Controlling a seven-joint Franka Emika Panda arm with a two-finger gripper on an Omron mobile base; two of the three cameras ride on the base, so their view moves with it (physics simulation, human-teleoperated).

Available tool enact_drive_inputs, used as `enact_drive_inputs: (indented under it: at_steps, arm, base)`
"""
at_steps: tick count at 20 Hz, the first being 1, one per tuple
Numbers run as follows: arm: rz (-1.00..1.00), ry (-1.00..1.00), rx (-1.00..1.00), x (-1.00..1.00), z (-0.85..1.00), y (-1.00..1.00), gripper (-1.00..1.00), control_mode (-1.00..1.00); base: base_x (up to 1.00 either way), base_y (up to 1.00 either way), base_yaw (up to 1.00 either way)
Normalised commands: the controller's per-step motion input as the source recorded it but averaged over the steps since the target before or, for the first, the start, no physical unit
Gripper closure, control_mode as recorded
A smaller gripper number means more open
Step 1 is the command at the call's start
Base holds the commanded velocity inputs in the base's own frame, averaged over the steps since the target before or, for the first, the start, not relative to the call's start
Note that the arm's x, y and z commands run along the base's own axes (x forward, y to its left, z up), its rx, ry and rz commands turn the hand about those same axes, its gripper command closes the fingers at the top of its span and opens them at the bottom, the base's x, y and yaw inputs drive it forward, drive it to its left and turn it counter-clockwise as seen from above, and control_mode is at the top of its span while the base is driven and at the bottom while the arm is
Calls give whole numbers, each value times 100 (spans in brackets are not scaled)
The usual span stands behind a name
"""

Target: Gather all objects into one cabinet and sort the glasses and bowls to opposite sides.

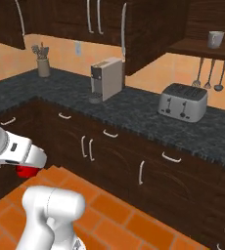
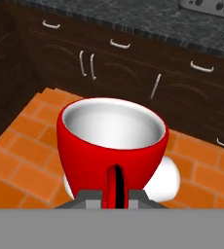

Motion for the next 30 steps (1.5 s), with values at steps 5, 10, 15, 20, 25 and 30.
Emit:
enact_drive_inputs:
  at_steps: [5, 10, 15, 20, 25, 30]
  arm:
    - [0, 0, 0, 0, 0, 0, 100, 100]
    - [0, 0, 0, 0, 0, 0, 100, 100]
    - [0, 0, 0, 0, 0, 0, 100, 100]
    - [0, 0, 0, 0, 0, 0, 100, 100]
    - [0, 0, 0, 0, 0, 0, 100, 100]
    - [0, 0, 0, 0, 0, 0, 100, 100]
  base:
    - [38, -80, -6]
    - [12, -97, -8]
    - [-81, -33, -14]
    - [29, -9, -7]
    - [70, -37, -14]
    - [27, -69, -28]
